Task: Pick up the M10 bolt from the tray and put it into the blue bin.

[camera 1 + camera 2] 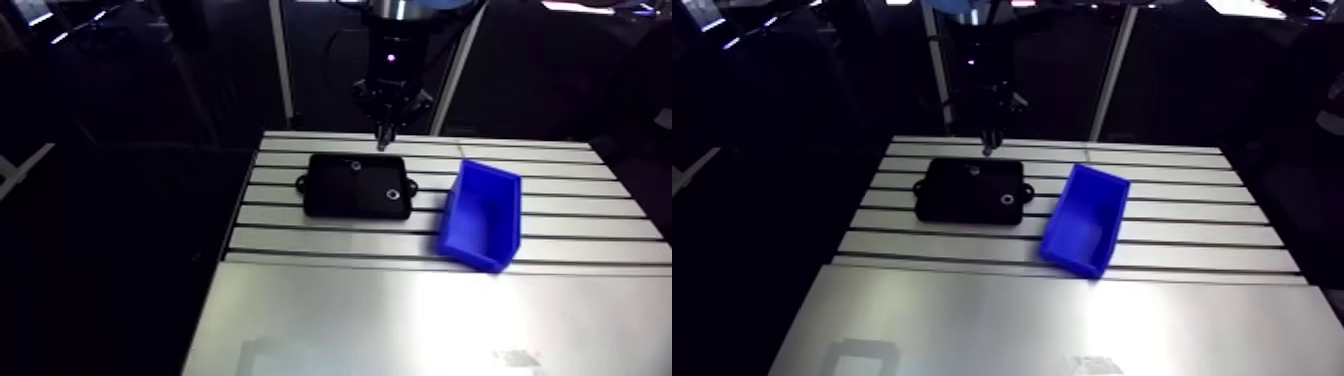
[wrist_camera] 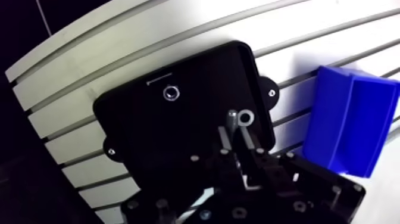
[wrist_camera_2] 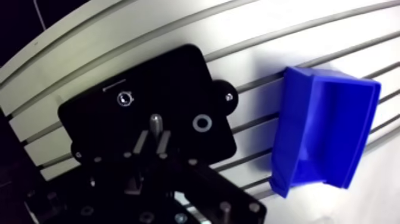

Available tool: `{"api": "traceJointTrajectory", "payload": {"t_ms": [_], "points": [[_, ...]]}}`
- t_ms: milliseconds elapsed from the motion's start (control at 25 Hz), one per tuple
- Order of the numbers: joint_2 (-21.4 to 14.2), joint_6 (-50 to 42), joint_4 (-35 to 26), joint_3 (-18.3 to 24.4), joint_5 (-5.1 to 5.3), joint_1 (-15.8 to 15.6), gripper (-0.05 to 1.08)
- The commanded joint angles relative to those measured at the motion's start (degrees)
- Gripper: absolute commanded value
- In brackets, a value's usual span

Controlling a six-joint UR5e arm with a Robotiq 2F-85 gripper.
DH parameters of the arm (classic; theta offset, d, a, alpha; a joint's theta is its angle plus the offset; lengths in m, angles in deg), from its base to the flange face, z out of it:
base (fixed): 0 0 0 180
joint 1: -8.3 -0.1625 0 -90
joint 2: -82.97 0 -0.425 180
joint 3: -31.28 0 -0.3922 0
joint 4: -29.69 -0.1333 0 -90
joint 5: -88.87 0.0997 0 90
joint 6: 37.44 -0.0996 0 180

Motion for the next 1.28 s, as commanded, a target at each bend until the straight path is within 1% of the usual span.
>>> {"api": "traceJointTrajectory", "payload": {"t_ms": [40, 80, 120, 320, 480, 600, 640, 720, 840, 960, 1040, 1160, 1280], "points": [[-4.55, 1.30, -8.44, 3.51, -0.07, 0.56, 1.05], [-4.99, 2.88, -9.06, 3.86, 0.01, 0.56, 1.05], [-5.69, 5.08, -9.15, 4.22, 0.37, 0.65, 1.05], [-8.94, 13.70, -9.15, 4.74, 0.81, 1.00, 1.05], [-11.14, 22.93, -9.23, 4.92, 0.63, 1.17, 1.05], [-11.93, 26.62, -10.73, 4.66, 0.45, 2.84, 1.05], [-12.20, 28.29, -12.49, 4.83, 0.54, 3.02, 1.05], [-12.72, 34.88, -15.83, 4.83, 0.72, 3.81, 1.05], [-13.78, 40.95, -16.36, 4.22, 0.63, 6.18, 1.05], [-14.48, 47.89, -16.62, 3.95, 0.45, 6.45, 1.05], [-14.92, 52.82, -18.38, 3.95, 0.45, 7.06, 1.05], [-16.33, 60.20, -20.75, 3.42, 0.72, 9.00, 1.06], [-17.38, 66.44, -21.37, 2.19, 0.98, 10.05, 1.06]]}}
